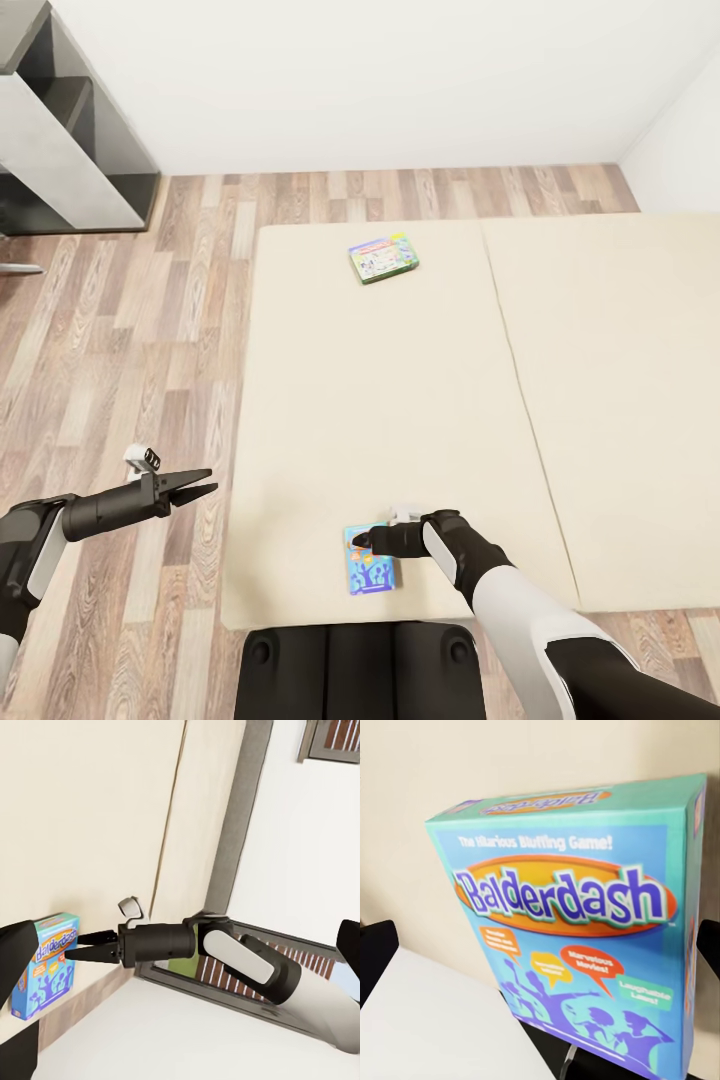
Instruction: Put all the toys in the child's room - the three board games (two on the bed and one on the table), the two jigsaw puzzles on the table, and the tennis ball on the table - inside the toy box on the table in the child's room.
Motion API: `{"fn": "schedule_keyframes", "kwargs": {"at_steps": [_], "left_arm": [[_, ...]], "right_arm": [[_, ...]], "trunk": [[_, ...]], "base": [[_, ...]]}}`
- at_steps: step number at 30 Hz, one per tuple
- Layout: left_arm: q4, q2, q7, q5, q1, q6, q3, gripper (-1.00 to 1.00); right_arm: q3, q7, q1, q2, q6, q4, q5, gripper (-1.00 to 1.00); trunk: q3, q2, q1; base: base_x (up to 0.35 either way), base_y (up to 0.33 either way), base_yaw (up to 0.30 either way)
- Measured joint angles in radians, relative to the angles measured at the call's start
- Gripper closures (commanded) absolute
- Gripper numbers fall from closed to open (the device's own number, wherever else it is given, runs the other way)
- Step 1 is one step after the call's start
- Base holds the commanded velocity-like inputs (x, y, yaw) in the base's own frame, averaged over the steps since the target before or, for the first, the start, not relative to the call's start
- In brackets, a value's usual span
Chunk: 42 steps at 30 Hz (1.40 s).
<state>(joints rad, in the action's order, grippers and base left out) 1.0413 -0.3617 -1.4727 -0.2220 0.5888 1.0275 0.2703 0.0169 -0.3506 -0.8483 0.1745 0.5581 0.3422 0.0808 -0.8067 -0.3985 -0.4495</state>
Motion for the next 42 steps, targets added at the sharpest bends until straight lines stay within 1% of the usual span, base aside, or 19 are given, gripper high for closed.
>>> {"fn": "schedule_keyframes", "kwargs": {"at_steps": [8,31,42], "left_arm": [[0.0,0.0,0.0,-0.001,0.0,0.0,0.0,-1.0],[0.0,0.0,0.0,-0.001,0.0,0.0,0.0,-1.0],[0.0,0.0,0.0,-0.001,0.0,0.001,0.0,-1.0]], "right_arm": [[0.001,0.0,0.0,0.0,0.0,0.0,0.0,-1.0],[0.0,0.0,0.0,0.0,0.0,0.0,0.0,-1.0],[0.0,0.0,0.0,0.0,0.0,0.0,0.0,-1.0]], "trunk": [[0.0,0.0,0.0],[0.0,0.0,0.0],[0.0,0.0,0.0]], "base": [[0.0,0.0,0.047],[0.0,0.0,0.001],[0.0,0.04,0.0]]}}
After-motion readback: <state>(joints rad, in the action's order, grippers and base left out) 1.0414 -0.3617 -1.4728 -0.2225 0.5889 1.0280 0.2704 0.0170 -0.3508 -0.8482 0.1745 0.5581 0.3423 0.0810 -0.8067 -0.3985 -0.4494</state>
